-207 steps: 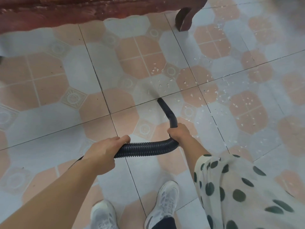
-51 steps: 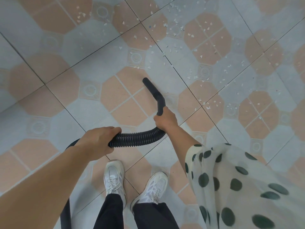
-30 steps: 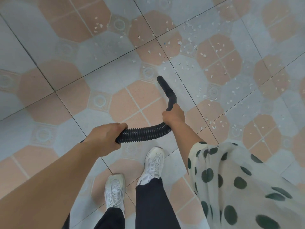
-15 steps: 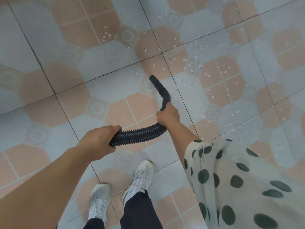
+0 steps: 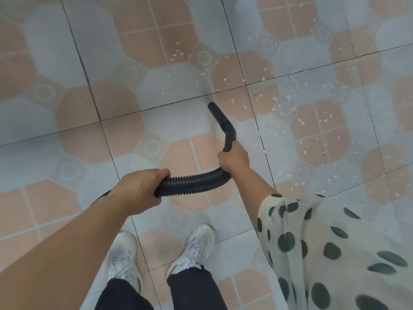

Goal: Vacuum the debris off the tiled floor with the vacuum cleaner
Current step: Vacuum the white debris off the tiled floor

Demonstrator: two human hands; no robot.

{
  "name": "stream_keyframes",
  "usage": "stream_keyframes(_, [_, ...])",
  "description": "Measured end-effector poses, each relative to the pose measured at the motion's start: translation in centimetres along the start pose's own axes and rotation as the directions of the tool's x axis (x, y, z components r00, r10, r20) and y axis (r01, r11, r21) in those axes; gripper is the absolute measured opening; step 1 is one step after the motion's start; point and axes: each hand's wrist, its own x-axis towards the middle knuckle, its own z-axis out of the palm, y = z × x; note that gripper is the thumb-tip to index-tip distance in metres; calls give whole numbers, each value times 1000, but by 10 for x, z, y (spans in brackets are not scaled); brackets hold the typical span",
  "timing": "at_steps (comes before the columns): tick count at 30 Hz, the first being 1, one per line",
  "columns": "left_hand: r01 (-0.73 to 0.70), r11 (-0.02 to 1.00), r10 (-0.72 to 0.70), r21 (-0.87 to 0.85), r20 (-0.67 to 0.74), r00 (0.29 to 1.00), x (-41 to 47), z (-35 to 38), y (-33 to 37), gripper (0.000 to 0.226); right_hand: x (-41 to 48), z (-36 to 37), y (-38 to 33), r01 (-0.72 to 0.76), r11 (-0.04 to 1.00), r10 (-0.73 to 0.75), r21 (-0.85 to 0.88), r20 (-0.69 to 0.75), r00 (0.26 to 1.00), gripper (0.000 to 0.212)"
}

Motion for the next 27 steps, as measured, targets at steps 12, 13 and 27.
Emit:
stream_keyframes(12, [106, 983, -110, -150, -19, 994, -39, 53, -120, 37, -10, 71, -42, 19, 999, -23, -34, -125, 992, 49])
stream_keyframes(13, [140, 979, -144, -148, -16, 989, -42, 52, -130, 36, -10, 75, -43, 36, 999, -40, -31, -130, 991, 46])
stream_keyframes(27, [-87, 996, 91, 28, -410, 908, -32, -73, -183, 28, -16, 78, -95, 47, 996, -52, 74, 72, 996, 39])
